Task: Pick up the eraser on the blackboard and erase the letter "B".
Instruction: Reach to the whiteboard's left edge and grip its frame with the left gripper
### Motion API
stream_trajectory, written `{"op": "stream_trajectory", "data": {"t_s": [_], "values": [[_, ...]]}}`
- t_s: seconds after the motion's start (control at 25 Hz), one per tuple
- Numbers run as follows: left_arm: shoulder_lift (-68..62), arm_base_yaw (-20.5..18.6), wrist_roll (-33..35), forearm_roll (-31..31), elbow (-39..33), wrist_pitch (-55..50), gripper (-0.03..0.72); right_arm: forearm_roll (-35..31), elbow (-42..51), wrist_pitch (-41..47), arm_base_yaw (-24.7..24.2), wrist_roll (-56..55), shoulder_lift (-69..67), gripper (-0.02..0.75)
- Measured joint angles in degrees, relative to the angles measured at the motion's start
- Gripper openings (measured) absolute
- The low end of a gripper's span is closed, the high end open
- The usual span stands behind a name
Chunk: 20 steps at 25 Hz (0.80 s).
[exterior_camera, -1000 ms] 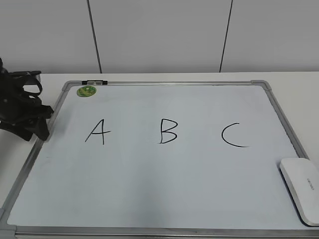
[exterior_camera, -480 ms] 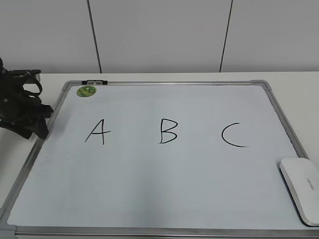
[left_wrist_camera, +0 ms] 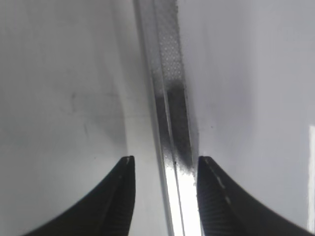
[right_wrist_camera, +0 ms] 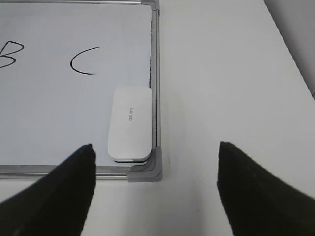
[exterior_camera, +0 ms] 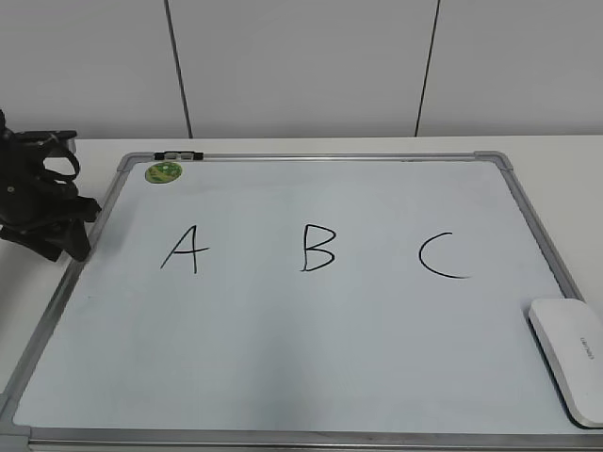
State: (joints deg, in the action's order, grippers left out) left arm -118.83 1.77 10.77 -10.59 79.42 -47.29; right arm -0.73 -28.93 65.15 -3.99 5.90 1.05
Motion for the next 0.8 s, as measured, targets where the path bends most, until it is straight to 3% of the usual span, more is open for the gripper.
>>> {"op": "stream_trajectory", "data": {"t_s": [0.8], "values": [[-1.6, -1.3, 0.0, -2.0, 0.2, 0.2, 0.277, 0.0, 0.0, 0.0, 0.0, 0.0, 0.0, 0.591]]}}
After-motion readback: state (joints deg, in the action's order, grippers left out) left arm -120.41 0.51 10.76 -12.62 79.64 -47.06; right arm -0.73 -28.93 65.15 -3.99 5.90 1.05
